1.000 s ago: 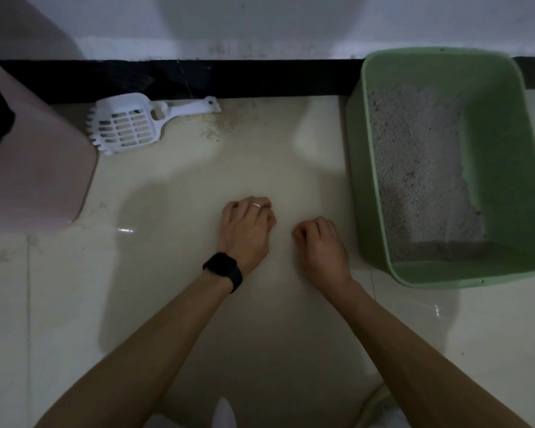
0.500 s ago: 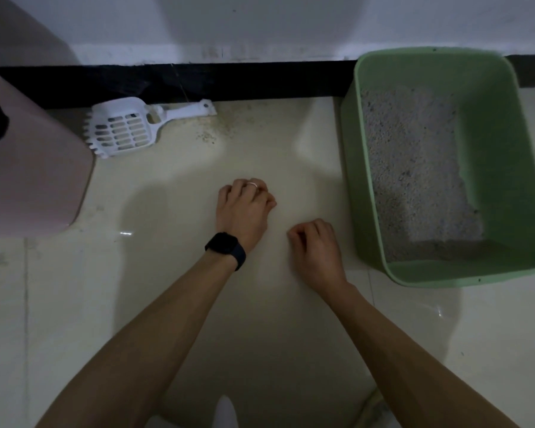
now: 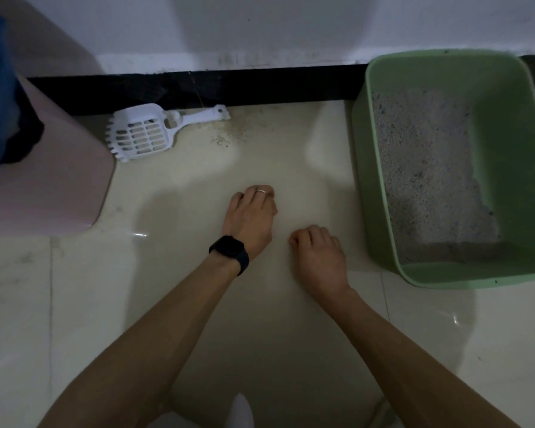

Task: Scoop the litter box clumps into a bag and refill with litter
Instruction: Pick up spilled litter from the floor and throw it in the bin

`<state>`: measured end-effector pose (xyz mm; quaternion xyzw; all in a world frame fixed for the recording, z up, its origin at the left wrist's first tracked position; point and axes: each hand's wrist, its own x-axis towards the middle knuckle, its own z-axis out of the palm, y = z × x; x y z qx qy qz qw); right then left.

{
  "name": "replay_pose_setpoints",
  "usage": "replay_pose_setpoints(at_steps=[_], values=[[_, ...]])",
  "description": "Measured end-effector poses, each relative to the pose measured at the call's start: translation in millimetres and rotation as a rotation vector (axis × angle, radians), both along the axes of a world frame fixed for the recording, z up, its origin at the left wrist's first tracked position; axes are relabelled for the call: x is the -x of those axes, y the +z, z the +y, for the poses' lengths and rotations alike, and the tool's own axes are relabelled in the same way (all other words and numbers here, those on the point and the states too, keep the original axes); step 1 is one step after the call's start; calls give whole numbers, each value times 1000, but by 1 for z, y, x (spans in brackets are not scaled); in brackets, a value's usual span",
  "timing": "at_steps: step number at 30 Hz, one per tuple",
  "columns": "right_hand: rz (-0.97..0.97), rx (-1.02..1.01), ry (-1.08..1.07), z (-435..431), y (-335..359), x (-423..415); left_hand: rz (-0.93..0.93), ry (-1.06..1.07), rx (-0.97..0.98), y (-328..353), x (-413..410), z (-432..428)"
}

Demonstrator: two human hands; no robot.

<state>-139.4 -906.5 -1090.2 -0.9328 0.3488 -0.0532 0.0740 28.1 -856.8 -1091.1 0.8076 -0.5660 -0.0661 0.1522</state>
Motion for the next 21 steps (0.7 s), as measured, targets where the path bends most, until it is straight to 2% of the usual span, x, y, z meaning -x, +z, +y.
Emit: replay_pose_setpoints(at_steps=[3,5,9,12,17,19,21], values=[[117,44,71,3,4,-6,75,104,-13,3,-8,23],[125,-58,61,1,7,-4,126,175,-12,13,-15,35],[-151,-492,-218,-18,40,-19,158,252,75,48,-36,49],[-331,-575,-259,-32,88,-61,189,272,180,84,-50,57],[-541,-581,-30,-30,198,-163,244,233,403,190,-79,76],[-590,-618,132,-9,243,-211,149,257,471,246,-100,97],[-558,-571,283,8,269,-245,29,307,474,281,-121,111]])
